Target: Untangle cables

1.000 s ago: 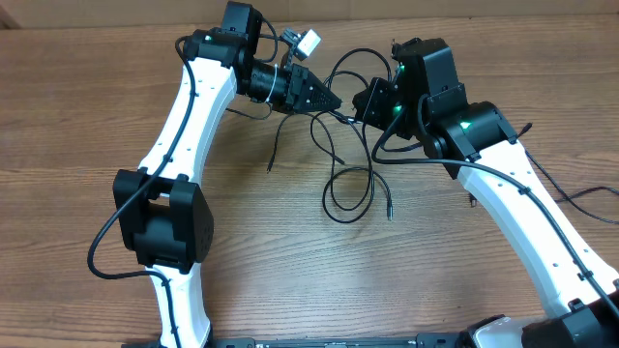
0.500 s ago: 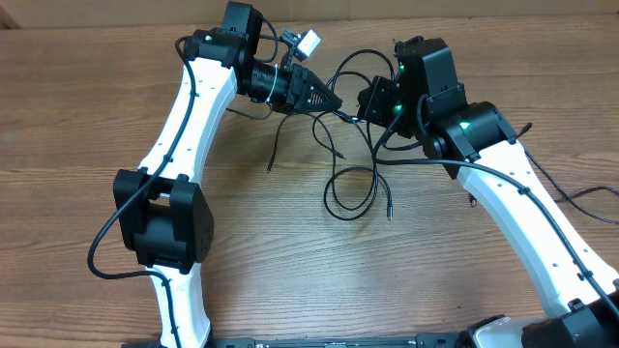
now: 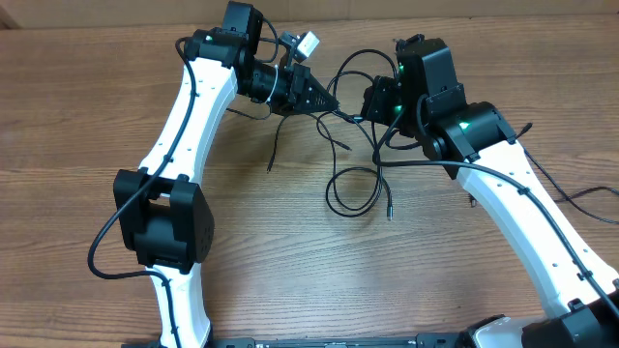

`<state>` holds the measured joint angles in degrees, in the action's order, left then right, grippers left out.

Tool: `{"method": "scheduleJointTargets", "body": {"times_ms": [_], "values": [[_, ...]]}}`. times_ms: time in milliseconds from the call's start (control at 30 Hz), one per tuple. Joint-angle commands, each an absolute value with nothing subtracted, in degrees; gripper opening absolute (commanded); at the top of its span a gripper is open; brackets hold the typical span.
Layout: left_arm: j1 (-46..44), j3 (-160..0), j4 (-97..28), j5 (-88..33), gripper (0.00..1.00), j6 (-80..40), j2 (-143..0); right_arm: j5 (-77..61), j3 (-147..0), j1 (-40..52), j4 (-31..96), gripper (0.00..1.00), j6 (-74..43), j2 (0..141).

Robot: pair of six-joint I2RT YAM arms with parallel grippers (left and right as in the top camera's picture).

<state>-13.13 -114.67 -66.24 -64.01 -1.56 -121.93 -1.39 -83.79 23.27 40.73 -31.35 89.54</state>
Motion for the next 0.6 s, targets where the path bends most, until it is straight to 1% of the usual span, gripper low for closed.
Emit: {"method": "scheduleJointTargets", "body": {"times_ms": [0,100,167,333,400,500,567], "values": [[-13.1,-114.5,-66.4,-66.3,0.04,-0.7,-121.6,5.4,-83.2,23.1,40.1,0.04,-26.2,89.7],[-12.5,-114.5,-66.5,-70.9,0.04,0.6,-121.6,9.2,-81.7,23.1,39.9,0.04,-23.4,89.8],[-12.1,-114.5,-66.7,-73.6,0.04,1.4,-121.6,14.1,-80.8,23.1,39.9,0.04,-22.6,89.8],[-11.9,-114.5,-68.0,-73.3,0.04,1.6,-121.6,24.5,-80.4,23.1,39.6,0.04,-21.5,89.8],[-11.9,-114.5,-68.4,-73.3,0.04,1.8,-121.6,24.5,-80.3,23.1,39.0,0.04,-19.2,89.8],[-11.9,-114.5,-69.2,-72.8,0.04,3.2,-121.6,24.1,-80.3,23.1,38.1,0.04,-19.0,89.8],[-11.9,-114.5,-69.2,-68.9,0.04,3.2,-121.6,22.7,-80.3,23.1,37.8,0.04,-19.0,89.8]]}}
